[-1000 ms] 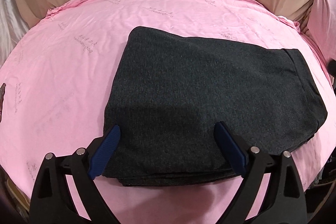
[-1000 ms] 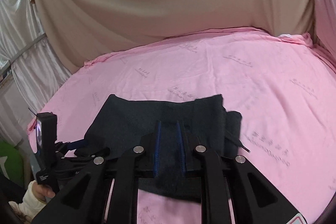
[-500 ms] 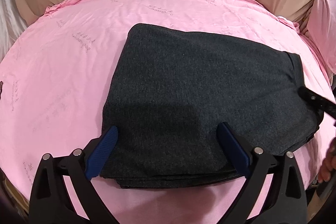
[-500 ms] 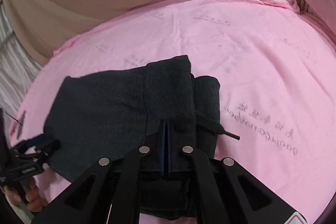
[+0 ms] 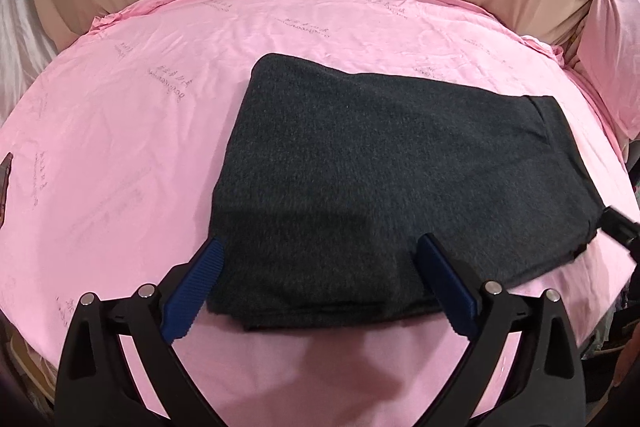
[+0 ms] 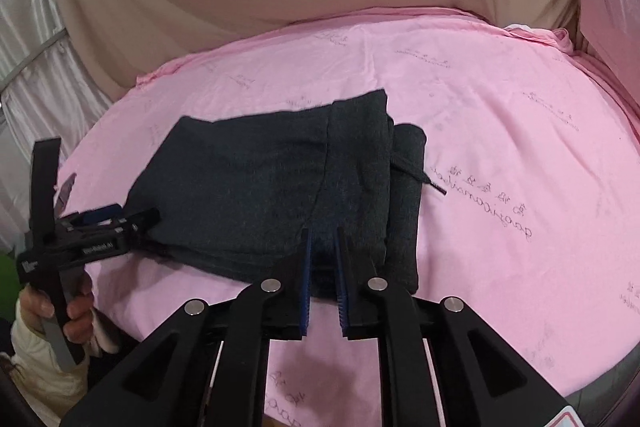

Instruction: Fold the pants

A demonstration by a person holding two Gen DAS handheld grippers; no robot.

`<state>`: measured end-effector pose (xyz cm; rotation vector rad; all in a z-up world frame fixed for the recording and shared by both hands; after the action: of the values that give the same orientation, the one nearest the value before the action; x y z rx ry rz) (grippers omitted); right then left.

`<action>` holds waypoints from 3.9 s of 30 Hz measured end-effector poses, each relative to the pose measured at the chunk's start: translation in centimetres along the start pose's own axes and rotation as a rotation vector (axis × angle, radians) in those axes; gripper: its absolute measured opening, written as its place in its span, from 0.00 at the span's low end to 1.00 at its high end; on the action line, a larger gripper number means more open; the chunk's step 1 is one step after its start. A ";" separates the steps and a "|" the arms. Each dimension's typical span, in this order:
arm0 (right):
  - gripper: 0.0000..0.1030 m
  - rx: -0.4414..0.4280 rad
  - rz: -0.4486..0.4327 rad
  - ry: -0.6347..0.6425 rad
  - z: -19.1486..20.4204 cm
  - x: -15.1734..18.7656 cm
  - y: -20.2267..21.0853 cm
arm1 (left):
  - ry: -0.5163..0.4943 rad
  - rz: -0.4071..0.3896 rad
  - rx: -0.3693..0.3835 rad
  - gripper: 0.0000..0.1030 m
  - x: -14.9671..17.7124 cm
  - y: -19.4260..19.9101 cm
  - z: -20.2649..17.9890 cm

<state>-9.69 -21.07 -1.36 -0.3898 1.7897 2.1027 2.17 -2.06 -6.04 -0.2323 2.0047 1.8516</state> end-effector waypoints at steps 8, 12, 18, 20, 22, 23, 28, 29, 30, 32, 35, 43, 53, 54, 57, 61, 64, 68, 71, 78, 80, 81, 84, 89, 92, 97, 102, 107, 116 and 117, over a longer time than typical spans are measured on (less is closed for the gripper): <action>0.16 -0.093 -0.025 -0.087 -0.5 0.5 2.4 | -0.007 -0.030 0.003 0.92 0.5 2.3 0.2; 0.22 -0.129 -0.128 0.012 2.0 -4.6 5.2 | -0.005 -0.086 0.005 0.94 -1.0 4.4 -0.3; 0.27 -0.122 -0.022 0.122 4.8 -11.7 -2.4 | 0.007 -0.031 -0.006 0.95 -3.3 1.2 -1.3; 0.19 -0.002 0.018 0.058 1.4 -13.1 -6.2 | 0.014 0.008 -0.027 0.95 -3.6 -0.5 -0.9; 0.11 -0.144 0.008 -0.058 -0.8 -13.6 -7.1 | 0.022 0.046 -0.020 0.95 -3.4 -2.2 -0.6; 0.11 -0.195 0.016 -0.116 -1.3 -13.6 -6.8 | 0.026 0.045 -0.011 0.95 -3.4 -2.4 -0.6; 0.18 -0.138 -0.075 -0.036 1.9 -11.2 -1.7 | 0.013 0.036 -0.029 0.95 -3.7 -2.4 -0.9; 0.21 -0.120 -0.056 -0.029 1.9 -10.3 -2.2 | 0.015 0.035 -0.030 0.96 -3.7 -2.4 -0.9; 0.22 -0.077 -0.030 -0.034 1.3 -9.6 -3.2 | 0.017 0.033 -0.032 0.96 -3.7 -2.4 -0.9; 0.13 -0.023 0.010 -0.058 -0.4 -8.1 -5.1 | 0.018 0.030 -0.033 0.96 -3.7 -2.4 -1.0; 0.21 -0.095 -0.024 -0.095 0.3 -7.5 -2.8 | 0.015 0.028 -0.050 0.96 -3.5 -2.3 -0.9; 0.41 -0.033 -0.041 -0.111 -1.6 -3.3 0.4 | 0.028 0.041 -0.045 0.96 -2.7 -1.8 -0.9; 0.31 -0.083 -0.033 -0.107 -1.2 -1.6 -0.7 | 0.022 0.039 -0.033 0.95 -0.8 -0.2 -0.9; 0.27 -0.103 -0.039 -0.096 -0.9 -1.9 -0.2 | 0.025 0.041 -0.031 0.96 -0.8 -0.2 -0.8; 0.29 -0.120 -0.046 -0.061 0.1 -2.8 1.0 | 0.030 0.040 -0.031 0.95 -0.6 0.0 -0.8; 0.47 -0.105 -0.007 -0.078 -0.4 -3.0 0.3 | 0.032 0.034 -0.024 0.95 -0.3 0.4 -0.5; 0.47 -0.106 0.047 -0.112 -1.3 -2.5 -2.2 | 0.031 0.031 -0.017 0.95 -0.2 0.6 -0.4; 0.17 -0.198 0.032 -0.129 0.1 -3.3 -1.9 | 0.041 0.016 0.005 0.95 -0.1 1.4 0.2; 0.14 -0.282 -0.049 -0.023 5.0 -6.8 2.2 | 0.078 -0.022 0.014 0.95 -0.7 2.9 1.6; 0.13 -0.335 -0.331 0.247 14.9 -11.4 13.5 | 0.210 -0.110 -0.013 0.95 -1.5 6.6 6.9; 0.13 -0.257 -0.292 0.180 11.7 -10.2 11.2 | 0.225 -0.105 -0.005 0.95 -1.3 6.5 7.2; 0.12 -0.204 -0.233 0.104 8.4 -8.8 8.3 | 0.222 -0.093 0.006 0.95 -1.2 6.0 7.1; 0.13 -0.128 0.006 -0.157 -0.7 -3.1 -0.8 | 0.191 -0.046 0.007 0.95 -1.0 4.0 5.8; 0.14 -0.226 -0.014 -0.224 -1.8 -2.1 -1.7 | 0.123 0.030 0.027 0.95 -0.7 1.4 2.8; 0.14 -0.207 -0.020 -0.199 -1.2 -2.8 -0.6 | 0.090 0.037 0.032 0.95 -0.5 1.2 1.2; 0.14 -0.247 -0.010 -0.223 -2.5 -2.2 -0.9 | 0.068 0.053 0.031 0.95 -0.1 0.6 0.1; 0.21 -0.275 0.000 -0.304 -3.4 -1.7 -0.8 | 0.063 0.079 0.015 0.95 -0.3 -0.6 -0.3; 0.26 -0.174 -0.170 -0.077 1.4 -6.2 5.5 | 0.054 0.065 -0.018 0.96 -0.3 -0.6 -0.4; 0.09 -0.100 -0.023 -0.140 -1.4 -9.0 -5.1 | 0.069 0.063 -0.017 0.96 -0.5 -0.8 -0.5; 0.09 -0.160 -0.042 -0.182 -1.8 -8.5 -4.6 | 0.067 0.065 -0.017 0.96 -0.5 -0.9 -0.5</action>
<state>-0.11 -22.94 -2.11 -0.2641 1.5054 2.1828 2.85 -2.69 -6.69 -0.2399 2.0654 1.9252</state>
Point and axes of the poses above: each gripper's, at about its wrist camera, not at the fingertips, and y roughly against the way its jaws point, z to its left, x to its underside, the point moved 10 cm from there along -y, roughly the way its jaws point, and after that the axes turned 13 degrees about z, right-handed, at the moved point
